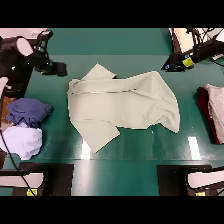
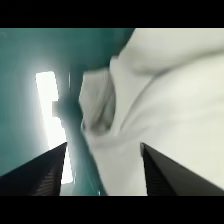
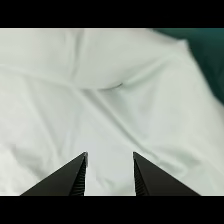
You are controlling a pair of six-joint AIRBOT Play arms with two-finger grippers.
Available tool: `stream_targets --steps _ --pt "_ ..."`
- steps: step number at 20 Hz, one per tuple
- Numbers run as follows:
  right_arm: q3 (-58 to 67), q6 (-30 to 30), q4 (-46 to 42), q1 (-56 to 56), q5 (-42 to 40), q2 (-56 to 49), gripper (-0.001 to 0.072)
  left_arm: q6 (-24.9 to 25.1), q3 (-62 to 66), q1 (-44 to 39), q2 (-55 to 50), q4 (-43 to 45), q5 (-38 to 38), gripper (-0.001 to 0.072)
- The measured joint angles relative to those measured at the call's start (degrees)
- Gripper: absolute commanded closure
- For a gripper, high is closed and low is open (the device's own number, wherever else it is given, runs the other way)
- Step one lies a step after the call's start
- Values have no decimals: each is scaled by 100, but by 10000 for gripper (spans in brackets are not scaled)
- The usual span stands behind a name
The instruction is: Fold the shirts.
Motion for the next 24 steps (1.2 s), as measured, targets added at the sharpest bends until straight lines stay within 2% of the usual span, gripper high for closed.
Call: stream_targets --steps 4,7,11,15,20,21,23,24 --pt "-1097 -205 245 -59 -39 940 371 55 -1646 146 1012 -214 -190 158" --pt "-1825 -284 310 -72 -280 1578 371 7 -3018 190 1681 -599 22 158" --pt "-2470 -317 341 -74 -520 2164 371 -44 -4328 205 2059 -1244 503 159" --pt "-2804 -326 361 -74 -669 2492 371 -4 -5112 210 2159 -2035 1193 160" --pt "-3018 -334 361 -74 -791 2667 371 208 -5434 195 2190 -2839 1840 161" --pt "-3036 -334 363 -74 -802 2680 371 232 -5458 153 2190 -2922 1921 272" --pt "-3053 -334 363 -76 -813 2695 371 258 -5486 26 2188 -3021 2039 683" --pt "-3060 -334 363 -94 -807 2699 371 269 -5490 -44 2192 -3110 2118 683"
